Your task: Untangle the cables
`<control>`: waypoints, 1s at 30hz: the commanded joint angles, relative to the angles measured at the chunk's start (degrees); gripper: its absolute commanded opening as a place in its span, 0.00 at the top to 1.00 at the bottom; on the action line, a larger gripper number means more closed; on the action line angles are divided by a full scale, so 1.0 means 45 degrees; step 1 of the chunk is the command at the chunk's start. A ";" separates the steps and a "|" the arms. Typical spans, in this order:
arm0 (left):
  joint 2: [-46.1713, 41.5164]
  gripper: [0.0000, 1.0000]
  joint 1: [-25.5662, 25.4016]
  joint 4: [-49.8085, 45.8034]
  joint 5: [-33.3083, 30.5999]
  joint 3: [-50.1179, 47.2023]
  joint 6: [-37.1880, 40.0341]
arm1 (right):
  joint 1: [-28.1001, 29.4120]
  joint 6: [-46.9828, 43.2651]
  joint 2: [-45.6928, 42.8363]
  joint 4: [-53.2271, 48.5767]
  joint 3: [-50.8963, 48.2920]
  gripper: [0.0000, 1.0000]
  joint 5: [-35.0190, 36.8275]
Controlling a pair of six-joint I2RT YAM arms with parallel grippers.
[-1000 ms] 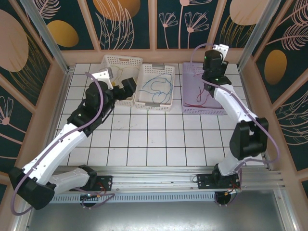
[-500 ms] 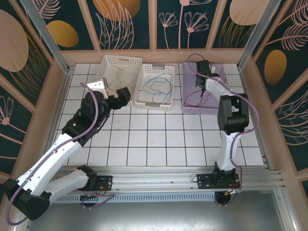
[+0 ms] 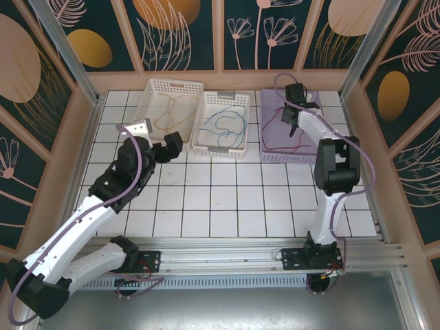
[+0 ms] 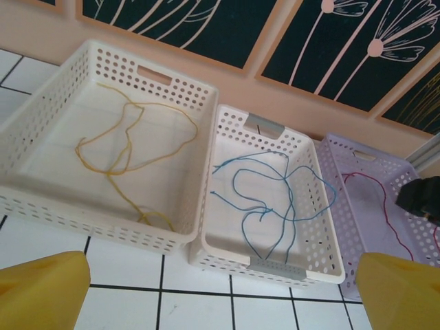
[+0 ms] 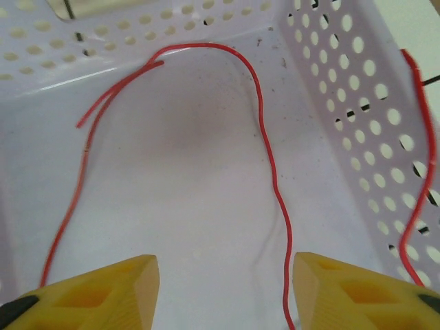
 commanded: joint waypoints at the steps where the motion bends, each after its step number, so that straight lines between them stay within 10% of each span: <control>1: -0.0190 0.01 -0.0051 -0.0140 -0.1068 -0.0399 0.0621 | 0.0238 -0.0084 -0.2894 0.1077 -0.1419 0.40 -0.0528; 14: -0.0918 0.02 0.0003 0.2078 -0.5621 -0.3648 0.1990 | 0.0487 -0.4179 -1.2360 1.1802 -1.4393 0.01 -0.2984; 22: -0.0264 0.02 0.0851 0.4386 -0.6127 -0.5621 0.2509 | -0.0292 -0.4276 -0.9960 1.8640 -1.8006 0.01 -0.2204; 30: 0.0406 0.01 0.3141 1.1487 -0.5687 -0.8318 0.4056 | -0.1808 -0.4035 -0.5075 2.5749 -1.8942 0.01 -0.3710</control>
